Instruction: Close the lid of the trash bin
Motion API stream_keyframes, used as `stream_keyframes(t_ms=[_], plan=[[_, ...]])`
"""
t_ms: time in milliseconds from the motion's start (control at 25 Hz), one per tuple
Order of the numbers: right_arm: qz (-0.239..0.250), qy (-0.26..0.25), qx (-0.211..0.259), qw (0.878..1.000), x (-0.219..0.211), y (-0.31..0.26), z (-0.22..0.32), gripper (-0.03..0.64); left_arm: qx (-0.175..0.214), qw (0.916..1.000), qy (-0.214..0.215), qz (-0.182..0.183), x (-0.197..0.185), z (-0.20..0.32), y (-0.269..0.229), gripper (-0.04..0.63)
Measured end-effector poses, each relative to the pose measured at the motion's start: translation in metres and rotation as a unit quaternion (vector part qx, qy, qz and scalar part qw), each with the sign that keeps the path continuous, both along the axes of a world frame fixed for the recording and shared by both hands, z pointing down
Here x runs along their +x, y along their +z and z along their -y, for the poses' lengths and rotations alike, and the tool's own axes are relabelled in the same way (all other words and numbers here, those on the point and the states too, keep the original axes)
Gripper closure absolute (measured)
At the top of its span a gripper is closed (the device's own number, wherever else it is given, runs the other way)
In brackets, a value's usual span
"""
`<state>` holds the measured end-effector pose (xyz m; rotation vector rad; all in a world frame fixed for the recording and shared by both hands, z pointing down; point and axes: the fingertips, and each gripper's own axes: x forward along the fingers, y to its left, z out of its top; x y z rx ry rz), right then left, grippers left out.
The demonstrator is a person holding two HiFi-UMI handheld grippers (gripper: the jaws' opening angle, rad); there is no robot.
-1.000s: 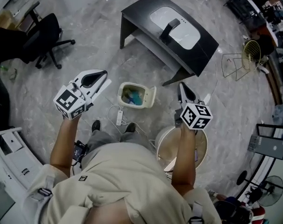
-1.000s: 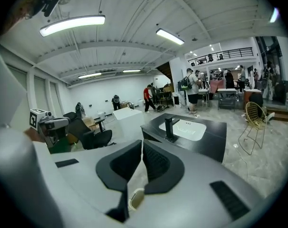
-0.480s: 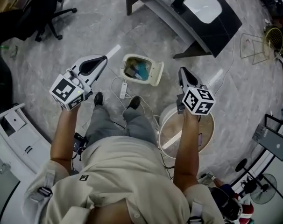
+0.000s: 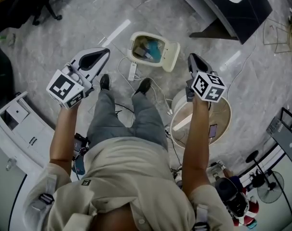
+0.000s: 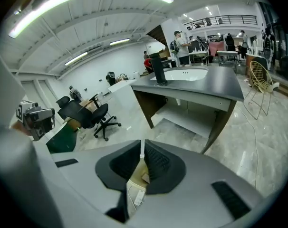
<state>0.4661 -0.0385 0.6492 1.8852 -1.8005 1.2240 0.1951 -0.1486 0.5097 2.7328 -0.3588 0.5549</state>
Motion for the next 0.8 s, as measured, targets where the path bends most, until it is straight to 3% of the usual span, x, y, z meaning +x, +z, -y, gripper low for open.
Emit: stream_keyframes(t_ms=[560, 680, 800], plan=[[0.068, 0.016, -0.066, 0.995, -0.011, 0.129, -0.016, 0.583, -0.041, 0.9987, -0.004, 0.029, -0.018, -0.004, 0.073, 0.579], [0.1, 0.041, -0.072, 0.992, -0.012, 0.146, -0.019, 0.532, -0.046, 0.9985, -0.006, 0.03, -0.022, -0.002, 0.08, 0.58], [0.123, 0.057, -0.083, 0.987, -0.015, 0.164, -0.024, 0.528, -0.049, 0.9982, -0.008, 0.032, -0.025, -0.001, 0.086, 0.579]])
